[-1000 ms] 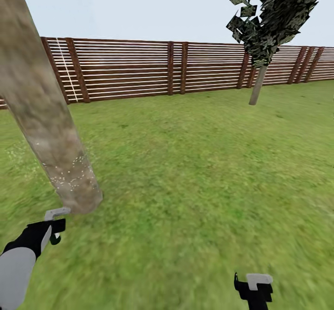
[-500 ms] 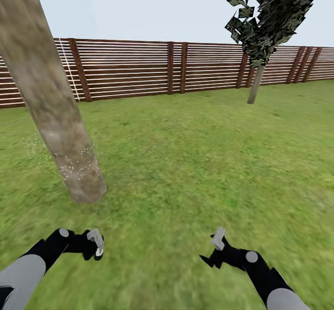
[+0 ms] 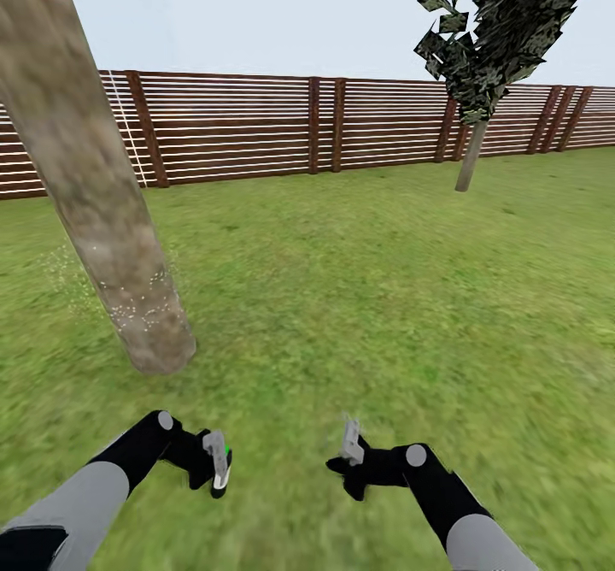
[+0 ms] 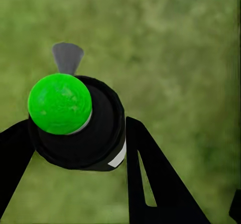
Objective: In the garden, pick up the pesticide atomizer on the floor and spray pesticide onto both trees until each tree trunk is fully covered.
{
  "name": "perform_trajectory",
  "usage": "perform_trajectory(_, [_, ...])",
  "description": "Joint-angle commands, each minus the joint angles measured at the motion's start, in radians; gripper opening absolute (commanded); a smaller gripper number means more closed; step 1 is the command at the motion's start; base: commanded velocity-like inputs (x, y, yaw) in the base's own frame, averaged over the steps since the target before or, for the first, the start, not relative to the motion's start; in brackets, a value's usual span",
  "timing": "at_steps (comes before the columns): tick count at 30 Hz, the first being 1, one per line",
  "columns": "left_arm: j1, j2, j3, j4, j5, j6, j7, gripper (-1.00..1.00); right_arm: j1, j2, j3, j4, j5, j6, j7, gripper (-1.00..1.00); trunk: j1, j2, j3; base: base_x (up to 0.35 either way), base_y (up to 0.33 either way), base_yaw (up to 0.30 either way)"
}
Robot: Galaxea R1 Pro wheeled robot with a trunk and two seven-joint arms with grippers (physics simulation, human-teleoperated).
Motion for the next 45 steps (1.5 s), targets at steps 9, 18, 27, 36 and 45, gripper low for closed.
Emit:
perform_trajectory(9, [0.001,-0.111,-0.036,0.002,-0.056,0.007,0.001,-1.0,-0.009,0.087,0.102,-0.035,0.0,0.001,0.011,-1.0,0.0,0.0,0.0,0.0,0.0,0.0])
perform_trajectory(18, [0.004,-0.128,-0.118,0.013,-0.06,-0.009,-0.029,-1.0,-0.01,0.087,0.113,-0.046,0.001,0.001,0.01,-1.0,0.0,0.0,0.0,0.0,0.0,0.0])
perform_trajectory(27, [0.004,-0.165,-0.118,0.013,-0.024,-0.014,-0.065,-1.0,-0.011,0.083,0.111,-0.057,0.001,0.001,0.01,-1.0,0.0,0.0,0.0,0.0,0.0,0.0])
perform_trajectory(36, [0.004,-0.184,-0.116,0.015,0.047,-0.09,-0.065,-1.0,-0.011,0.083,0.111,-0.057,0.002,0.001,0.009,-1.0,0.0,0.0,0.0,0.0,0.0,0.0])
perform_trajectory(45, [0.004,-0.21,-0.118,0.014,0.08,-0.098,-0.065,-1.0,-0.011,0.082,0.111,-0.057,0.003,0.001,0.008,-1.0,0.0,0.0,0.0,0.0,0.0,0.0])
